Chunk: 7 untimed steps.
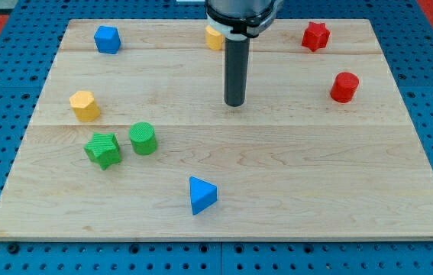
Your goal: Touch the heart
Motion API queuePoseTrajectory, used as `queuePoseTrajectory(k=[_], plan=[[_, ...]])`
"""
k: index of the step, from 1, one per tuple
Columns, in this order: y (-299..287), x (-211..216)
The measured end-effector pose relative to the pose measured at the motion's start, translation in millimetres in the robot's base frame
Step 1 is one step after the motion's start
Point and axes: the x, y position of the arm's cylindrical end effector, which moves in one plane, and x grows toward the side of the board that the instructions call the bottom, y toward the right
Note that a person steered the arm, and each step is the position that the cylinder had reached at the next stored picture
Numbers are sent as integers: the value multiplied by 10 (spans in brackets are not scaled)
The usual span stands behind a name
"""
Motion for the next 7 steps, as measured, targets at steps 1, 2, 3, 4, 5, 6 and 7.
queuePoseTrajectory(k=[1, 2, 3, 4, 5, 6, 7], plan=[[0, -177], [0, -317], [36, -464], [36, -503], [48, -520], [140, -845], [44, -1239]])
